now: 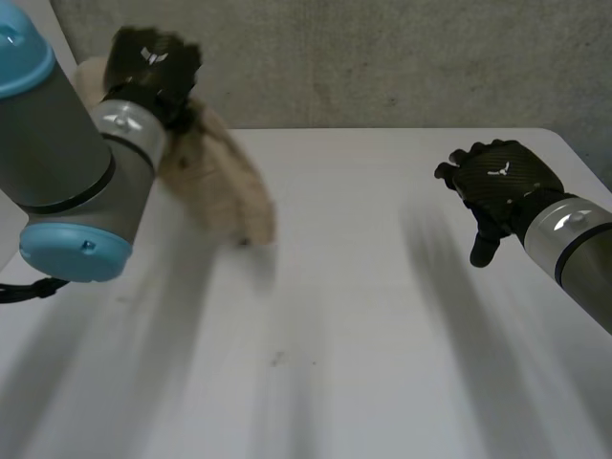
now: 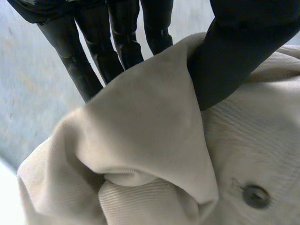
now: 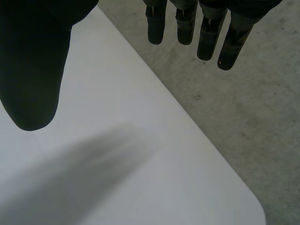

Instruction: Fold the shorts.

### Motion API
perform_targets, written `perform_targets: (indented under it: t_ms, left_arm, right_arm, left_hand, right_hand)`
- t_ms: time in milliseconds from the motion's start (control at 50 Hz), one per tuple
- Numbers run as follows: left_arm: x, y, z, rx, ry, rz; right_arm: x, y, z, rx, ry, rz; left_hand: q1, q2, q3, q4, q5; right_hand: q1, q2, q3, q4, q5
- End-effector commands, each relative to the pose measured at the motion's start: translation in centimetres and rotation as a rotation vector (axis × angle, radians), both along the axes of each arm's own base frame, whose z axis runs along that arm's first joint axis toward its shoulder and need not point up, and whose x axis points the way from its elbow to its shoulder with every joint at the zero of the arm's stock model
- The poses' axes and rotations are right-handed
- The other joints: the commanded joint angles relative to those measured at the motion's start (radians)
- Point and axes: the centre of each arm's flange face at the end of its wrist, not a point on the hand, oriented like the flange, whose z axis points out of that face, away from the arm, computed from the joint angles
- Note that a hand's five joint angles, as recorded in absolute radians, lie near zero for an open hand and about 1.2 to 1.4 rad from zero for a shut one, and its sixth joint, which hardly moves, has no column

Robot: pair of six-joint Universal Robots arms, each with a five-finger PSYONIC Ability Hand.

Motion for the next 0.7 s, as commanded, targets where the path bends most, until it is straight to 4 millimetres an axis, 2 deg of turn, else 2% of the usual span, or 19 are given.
perform_targets:
  t_ms: [20,60,120,140,200,220,280,320,360,420,540,600,700]
  left_arm:
    - [-3.3,5.4,0.2,0.073,0.134,-0.167]
    - [-3.9,6.8,-1.7,0.128,0.112,-0.195]
    - [-4.2,7.8,-3.8,0.19,0.079,-0.213]
    - [-4.2,8.2,-5.6,0.241,0.048,-0.213]
    - [-3.9,8.7,-8.5,0.33,-0.006,-0.206]
    - [-3.6,9.1,-10.1,0.388,-0.045,-0.2]
    - [-3.1,9.9,-12.1,0.486,-0.105,-0.193]
    - [-2.7,10.8,-13.3,0.569,-0.161,-0.191]
    - [-2.6,11.2,-13.2,0.596,-0.179,-0.195]
    - [-2.6,11.1,-12.3,0.593,-0.175,-0.193]
    - [-2.8,9.2,-8.0,0.444,-0.061,-0.181]
    - [-2.2,7.7,-7.2,0.4,-0.028,-0.151]
    - [-2.2,6.3,-6.7,0.349,0.005,-0.135]
  right_arm:
    - [-0.1,-0.3,0.8,-0.027,-0.009,-0.013]
    - [-0.1,-0.3,1.0,-0.032,-0.009,-0.013]
    - [-0.1,-0.3,1.0,-0.033,-0.01,-0.013]
    - [-0.1,-0.3,1.1,-0.036,-0.011,-0.013]
    - [-0.1,-0.3,1.1,-0.036,-0.011,-0.011]
    - [-0.1,-0.3,1.1,-0.036,-0.011,-0.013]
    - [-0.1,-0.3,1.1,-0.037,-0.012,-0.011]
    - [-0.1,-0.3,1.2,-0.037,-0.012,-0.011]
    - [-0.1,-0.4,1.2,-0.037,-0.011,-0.013]
    - [-0.2,-0.4,1.2,-0.038,-0.01,-0.016]
    - [-0.8,-1.0,1.2,-0.038,-0.013,-0.039]
    - [-0.8,-1.0,1.4,-0.042,-0.015,-0.041]
    - [-0.7,-1.0,1.6,-0.04,-0.023,-0.043]
  left_hand:
    - [0.275,0.213,0.243,0.192,0.292]
    - [0.275,0.213,0.243,0.192,0.292]
    - [0.275,0.213,0.243,0.192,0.292]
    - [0.072,0.01,0.039,-0.011,0.089]
    - [-0.319,-0.381,-0.352,-0.402,-0.302]
    - [-0.448,-0.511,-0.481,-0.531,-0.431]
    - [-0.59,-0.652,-0.623,-0.673,-0.573]
    - [-0.789,-0.852,-0.822,-0.872,-0.772]
    - [-0.892,-0.955,-0.925,-0.975,-0.875]
    - [-0.904,-0.967,-0.937,-0.987,-0.887]
    - [-0.893,-0.955,-0.926,-0.976,-0.876]
    - [-0.887,-0.949,-0.92,-0.97,-0.87]
    - [-0.89,-0.952,-0.923,-0.973,-0.873]
  right_hand:
    - [0.006,-0.032,-0.024,-0.054,-0.06]
    - [0.006,-0.032,-0.024,-0.054,-0.06]
    - [0.006,-0.032,-0.024,-0.054,-0.06]
    - [0.006,-0.032,-0.024,-0.054,-0.06]
    - [0.006,-0.032,-0.024,-0.054,-0.06]
    - [0.006,-0.032,-0.024,-0.054,-0.06]
    - [0.006,-0.032,-0.024,-0.054,-0.06]
    - [0.006,-0.032,-0.024,-0.054,-0.06]
    - [0.006,-0.032,-0.024,-0.054,-0.06]
    - [0.006,-0.032,-0.024,-0.054,-0.06]
    - [0.006,-0.032,-0.024,-0.054,-0.06]
    - [0.006,-0.032,-0.024,-0.054,-0.06]
    - [0.006,-0.032,-0.024,-0.054,-0.06]
